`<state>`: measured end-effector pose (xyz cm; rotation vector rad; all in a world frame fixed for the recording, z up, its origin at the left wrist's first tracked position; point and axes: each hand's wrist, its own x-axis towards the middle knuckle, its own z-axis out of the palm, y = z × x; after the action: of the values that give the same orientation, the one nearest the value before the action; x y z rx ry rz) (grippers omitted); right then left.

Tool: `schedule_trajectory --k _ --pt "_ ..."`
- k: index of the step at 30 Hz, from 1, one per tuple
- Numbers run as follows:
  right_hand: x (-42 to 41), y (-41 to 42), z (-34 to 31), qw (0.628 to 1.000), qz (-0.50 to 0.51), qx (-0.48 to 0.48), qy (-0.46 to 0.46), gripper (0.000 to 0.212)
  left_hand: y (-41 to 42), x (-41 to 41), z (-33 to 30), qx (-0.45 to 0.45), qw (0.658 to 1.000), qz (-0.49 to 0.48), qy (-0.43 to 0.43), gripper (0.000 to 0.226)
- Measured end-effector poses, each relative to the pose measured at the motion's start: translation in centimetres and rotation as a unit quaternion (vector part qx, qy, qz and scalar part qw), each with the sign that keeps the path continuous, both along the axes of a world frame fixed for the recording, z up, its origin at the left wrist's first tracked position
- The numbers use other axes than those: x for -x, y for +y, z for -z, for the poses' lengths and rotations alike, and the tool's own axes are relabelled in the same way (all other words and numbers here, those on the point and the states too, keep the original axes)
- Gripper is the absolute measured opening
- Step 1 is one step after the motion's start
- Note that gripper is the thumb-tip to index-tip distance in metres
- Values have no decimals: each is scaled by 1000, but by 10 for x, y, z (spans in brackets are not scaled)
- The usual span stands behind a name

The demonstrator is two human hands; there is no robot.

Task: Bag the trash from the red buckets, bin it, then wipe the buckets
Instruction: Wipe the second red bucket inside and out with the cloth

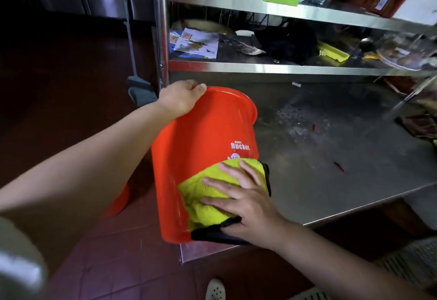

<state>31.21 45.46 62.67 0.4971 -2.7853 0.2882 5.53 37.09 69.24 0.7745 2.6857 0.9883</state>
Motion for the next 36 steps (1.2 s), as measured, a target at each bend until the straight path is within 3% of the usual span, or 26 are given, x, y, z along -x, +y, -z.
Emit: schedule_trajectory --k 3,8,15,19,24,27,31,33,36 --pt "13 3 -5 1000 -18 15 -8 52 -8 9 8 -45 998 -14 -52 54" --pt "66 21 -20 997 41 65 0 48 -21 17 20 -103 991 -10 -80 54" --pt "149 47 -38 955 165 245 4 56 -41 21 27 -170 979 -12 -111 36" --pt "153 33 -39 965 158 211 18 55 -57 19 33 -218 966 -14 -139 15" --pt "94 3 -25 989 68 130 2 48 -79 13 40 -267 951 -43 -148 21" --pt "51 -8 -11 991 33 127 -18 50 -88 12 35 -283 944 -30 -167 19" --pt "23 -19 2 997 -3 82 0 53 -64 15 16 -245 960 -39 -129 20" --pt "25 -22 1 998 -7 66 8 53 -46 13 12 -160 983 -28 -88 21" --pt "35 -22 -4 997 -6 79 7 46 -35 10 10 -67 996 -55 -33 48"
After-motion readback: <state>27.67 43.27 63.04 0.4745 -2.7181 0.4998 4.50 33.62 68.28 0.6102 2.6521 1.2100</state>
